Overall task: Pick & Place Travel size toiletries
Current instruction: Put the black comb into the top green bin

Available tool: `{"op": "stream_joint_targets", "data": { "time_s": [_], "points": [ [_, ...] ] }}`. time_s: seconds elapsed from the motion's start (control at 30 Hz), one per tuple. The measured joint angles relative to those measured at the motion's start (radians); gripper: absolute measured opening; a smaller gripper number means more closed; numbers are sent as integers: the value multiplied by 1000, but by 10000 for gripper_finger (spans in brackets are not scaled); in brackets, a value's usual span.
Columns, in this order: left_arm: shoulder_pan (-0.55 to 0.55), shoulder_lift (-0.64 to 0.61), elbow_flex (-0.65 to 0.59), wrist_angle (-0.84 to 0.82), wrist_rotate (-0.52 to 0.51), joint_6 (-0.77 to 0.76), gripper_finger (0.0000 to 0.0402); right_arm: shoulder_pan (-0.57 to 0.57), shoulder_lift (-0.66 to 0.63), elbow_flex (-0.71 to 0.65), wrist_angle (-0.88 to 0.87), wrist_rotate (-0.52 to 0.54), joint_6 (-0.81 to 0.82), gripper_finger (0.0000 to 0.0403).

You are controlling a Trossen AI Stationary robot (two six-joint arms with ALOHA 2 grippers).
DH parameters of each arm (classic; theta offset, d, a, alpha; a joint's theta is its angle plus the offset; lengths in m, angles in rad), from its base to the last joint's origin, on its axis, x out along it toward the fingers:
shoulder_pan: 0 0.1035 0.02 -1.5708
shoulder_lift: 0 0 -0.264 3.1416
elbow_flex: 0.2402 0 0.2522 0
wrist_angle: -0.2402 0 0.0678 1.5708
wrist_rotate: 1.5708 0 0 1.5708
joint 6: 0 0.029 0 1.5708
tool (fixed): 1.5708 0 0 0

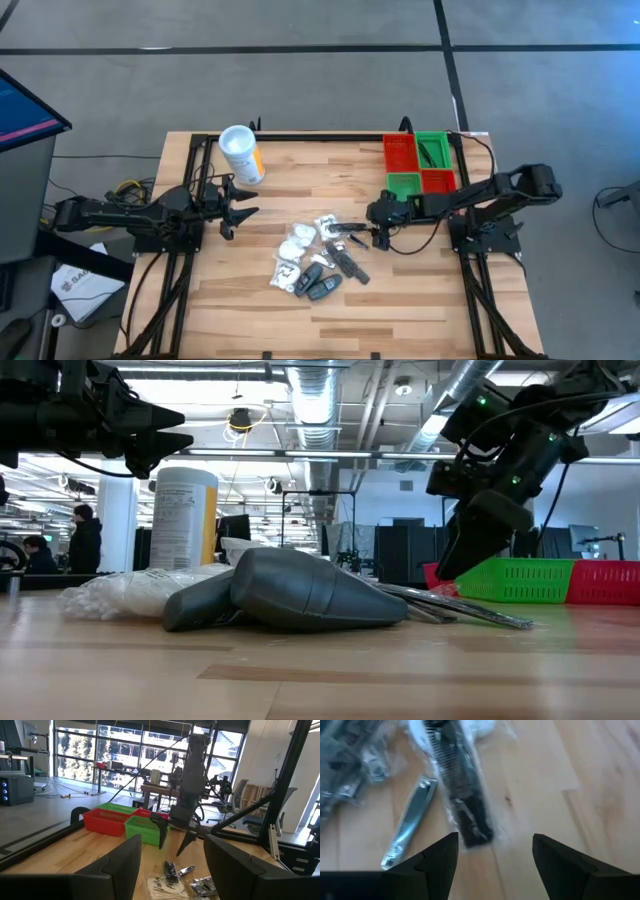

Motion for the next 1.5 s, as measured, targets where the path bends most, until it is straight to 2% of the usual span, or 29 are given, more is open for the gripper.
{"op": "stream_joint_targets", "data": {
  "time_s": [0.53,0.87,1.5],
  "points": [
    [0,0,0,1,0,0,209,23,135,0,121,-28,-17,242],
    [0,0,0,1,0,0,209,22,134,0,167,-28,-98,242],
    [0,0,0,0,0,0,209,-3,134,0,204,-59,-109,242]
  ]
}}
